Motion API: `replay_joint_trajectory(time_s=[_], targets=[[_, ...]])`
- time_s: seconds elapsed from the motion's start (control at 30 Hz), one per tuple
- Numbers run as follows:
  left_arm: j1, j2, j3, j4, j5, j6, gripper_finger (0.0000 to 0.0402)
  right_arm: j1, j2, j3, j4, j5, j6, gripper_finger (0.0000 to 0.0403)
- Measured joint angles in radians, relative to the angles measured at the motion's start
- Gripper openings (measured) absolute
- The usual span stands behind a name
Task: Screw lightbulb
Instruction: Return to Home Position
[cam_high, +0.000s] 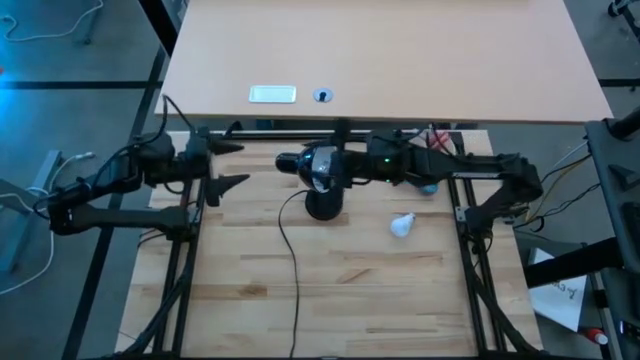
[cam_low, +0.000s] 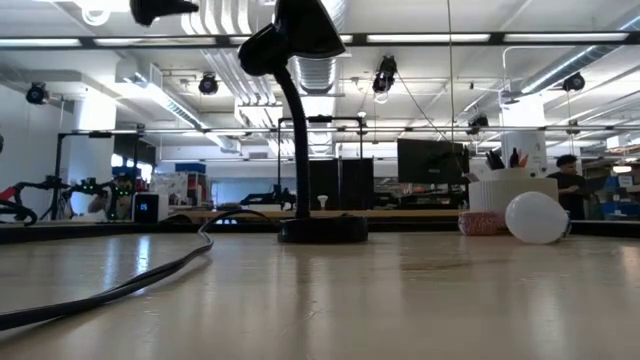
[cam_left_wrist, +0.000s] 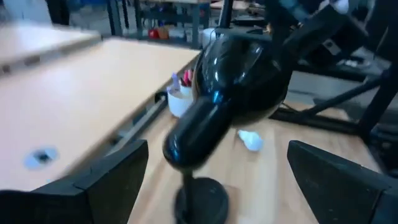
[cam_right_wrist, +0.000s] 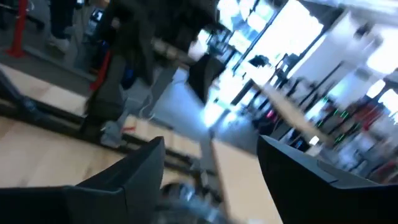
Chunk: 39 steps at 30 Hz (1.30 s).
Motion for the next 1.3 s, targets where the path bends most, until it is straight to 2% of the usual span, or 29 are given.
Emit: replay_joint_trajectory(time_s=[0.13,0.27,0.4,0.6,0.73,0.9,1.0,1.13,1.3], targets=[[0.0,-0.028,-0.093,0.024,0.0,-0.162,0.0375,-0.006,0.05,0.06,0.011,-0.002,-0.123,0.0237],[0.001,-0.018,-0.157,0.066,0.0,-0.231,0.0375,-0.022,0.076,0.126,0.008,0.001,-0.138,0.0221],[0.001,-0.016,-0.139,0.066,0.0,-0.21,0.0375,-0.035,0.048,0.153,-0.038,0.001,-0.087,0.0201],[-0.006,-0.131,-0.132,0.026,0.002,-0.107,0.0375,-0.039,-0.041,0.139,-0.297,-0.06,0.01,0.0171],[-0.006,-0.233,-0.19,0.046,0.003,-0.056,0.0375,-0.039,-0.094,0.037,-0.345,-0.137,0.117,0.015],[-0.006,-0.313,-0.349,0.224,0.076,-0.058,0.0375,-0.038,-0.15,-0.133,-0.265,-0.277,0.207,0.0122],[-0.006,-0.331,-0.447,0.32,0.076,-0.063,0.0375,-0.038,-0.177,-0.229,-0.185,-0.279,0.237,0.0104],[-0.007,-0.336,-0.562,0.469,0.074,-0.065,0.0375,-0.034,-0.213,-0.334,-0.172,-0.303,0.218,0.0082],[-0.024,-0.323,-0.631,0.537,0.072,-0.09,0.0375,-0.03,-0.314,-0.429,-0.108,-0.306,0.26,0.0053]])
